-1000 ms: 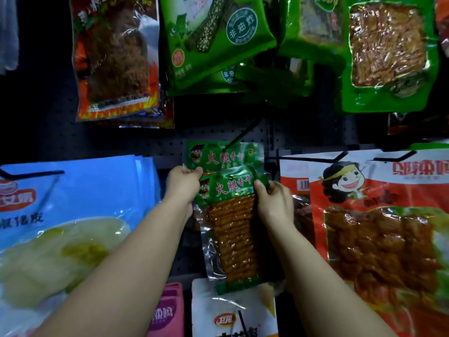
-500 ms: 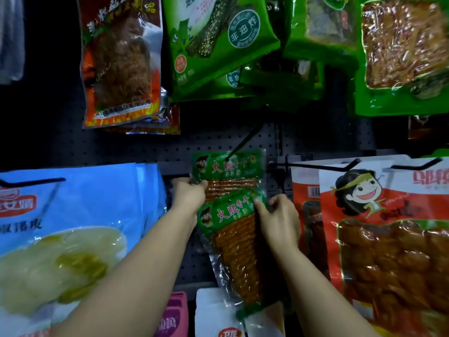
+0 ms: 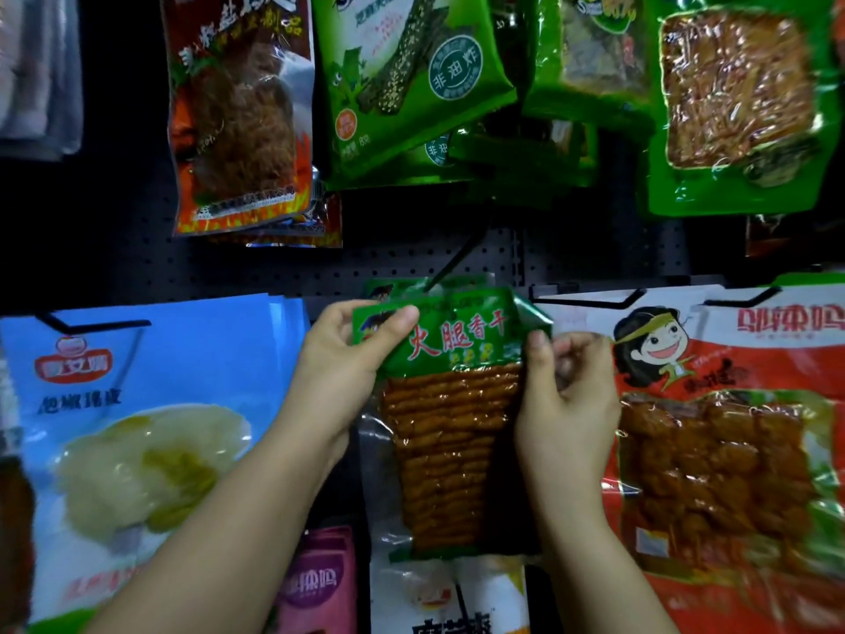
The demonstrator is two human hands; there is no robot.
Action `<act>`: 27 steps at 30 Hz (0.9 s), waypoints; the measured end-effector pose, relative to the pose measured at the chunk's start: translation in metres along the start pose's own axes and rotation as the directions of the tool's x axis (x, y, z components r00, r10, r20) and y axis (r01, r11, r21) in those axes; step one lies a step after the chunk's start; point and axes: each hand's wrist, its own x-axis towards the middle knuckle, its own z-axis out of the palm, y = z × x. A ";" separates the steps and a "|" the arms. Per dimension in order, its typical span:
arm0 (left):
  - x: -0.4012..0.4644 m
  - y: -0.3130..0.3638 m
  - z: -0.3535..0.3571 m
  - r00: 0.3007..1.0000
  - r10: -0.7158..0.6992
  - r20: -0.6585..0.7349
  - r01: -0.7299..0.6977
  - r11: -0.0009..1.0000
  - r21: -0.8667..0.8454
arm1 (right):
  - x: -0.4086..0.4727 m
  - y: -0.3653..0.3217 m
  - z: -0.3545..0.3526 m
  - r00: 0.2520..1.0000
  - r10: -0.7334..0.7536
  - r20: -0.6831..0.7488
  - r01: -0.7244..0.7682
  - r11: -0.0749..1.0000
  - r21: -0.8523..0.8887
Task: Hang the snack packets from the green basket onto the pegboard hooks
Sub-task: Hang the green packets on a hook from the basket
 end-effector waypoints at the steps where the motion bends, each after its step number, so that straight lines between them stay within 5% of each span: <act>1: -0.003 0.005 0.001 0.998 -0.030 0.054 0.033 0.997 -0.064 | 0.001 -0.005 -0.002 1.000 0.012 0.000 -0.012 1.000 0.027; 7: -0.013 0.029 0.004 0.986 0.159 0.040 -0.158 0.987 -0.018 | 0.017 -0.029 -0.013 0.964 0.069 0.255 -0.082 0.996 0.038; 19: -0.025 0.068 0.012 0.860 0.510 0.002 -0.510 0.859 0.053 | 0.040 -0.075 -0.019 0.974 -0.214 0.076 0.206 0.973 0.101; 27: -0.010 0.091 0.019 0.863 0.503 0.032 -0.504 0.864 0.009 | 0.063 -0.091 -0.014 0.967 -0.237 0.096 0.244 0.967 -0.071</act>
